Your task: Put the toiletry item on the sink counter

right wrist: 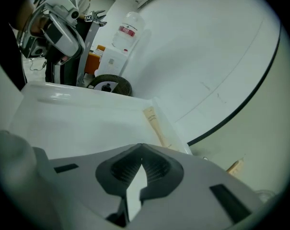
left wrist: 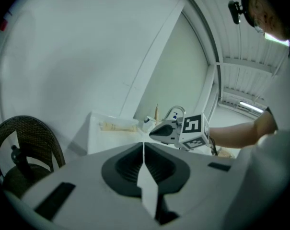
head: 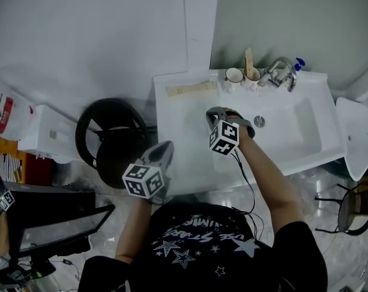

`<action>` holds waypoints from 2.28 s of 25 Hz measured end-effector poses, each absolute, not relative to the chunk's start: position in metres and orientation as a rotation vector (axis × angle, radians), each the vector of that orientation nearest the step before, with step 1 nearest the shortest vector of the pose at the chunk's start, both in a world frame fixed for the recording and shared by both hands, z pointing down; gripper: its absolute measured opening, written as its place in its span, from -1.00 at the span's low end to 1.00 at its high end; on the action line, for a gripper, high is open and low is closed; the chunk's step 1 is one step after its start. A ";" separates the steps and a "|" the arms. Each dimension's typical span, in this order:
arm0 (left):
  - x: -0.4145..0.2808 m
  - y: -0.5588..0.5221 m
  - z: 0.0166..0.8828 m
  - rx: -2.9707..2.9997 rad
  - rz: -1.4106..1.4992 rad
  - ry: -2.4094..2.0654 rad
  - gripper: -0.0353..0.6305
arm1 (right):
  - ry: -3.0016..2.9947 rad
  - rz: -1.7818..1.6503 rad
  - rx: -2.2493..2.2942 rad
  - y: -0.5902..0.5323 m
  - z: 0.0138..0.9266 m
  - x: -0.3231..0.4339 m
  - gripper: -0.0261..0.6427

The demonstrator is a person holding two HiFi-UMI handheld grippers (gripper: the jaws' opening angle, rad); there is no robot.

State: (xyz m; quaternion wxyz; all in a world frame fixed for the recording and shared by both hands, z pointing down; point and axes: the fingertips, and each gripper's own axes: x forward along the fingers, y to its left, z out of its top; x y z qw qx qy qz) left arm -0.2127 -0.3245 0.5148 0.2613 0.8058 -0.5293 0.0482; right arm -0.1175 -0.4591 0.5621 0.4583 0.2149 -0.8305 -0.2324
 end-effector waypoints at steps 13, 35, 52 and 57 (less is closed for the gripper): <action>-0.105 -0.248 0.498 2.216 0.159 -1.419 -0.83 | -2.277 -0.412 0.649 -0.355 0.517 -0.023 -0.88; -0.035 -0.103 0.490 2.110 0.157 -1.569 -0.83 | -2.516 -0.270 0.657 -0.210 0.518 0.050 -0.88; -0.065 -0.031 0.475 2.210 0.095 -1.484 -0.83 | -2.518 -0.079 0.879 -0.135 0.498 0.043 -0.88; -0.079 0.005 0.474 2.246 0.098 -1.444 -0.83 | -2.496 -0.033 0.926 -0.091 0.498 0.035 -0.88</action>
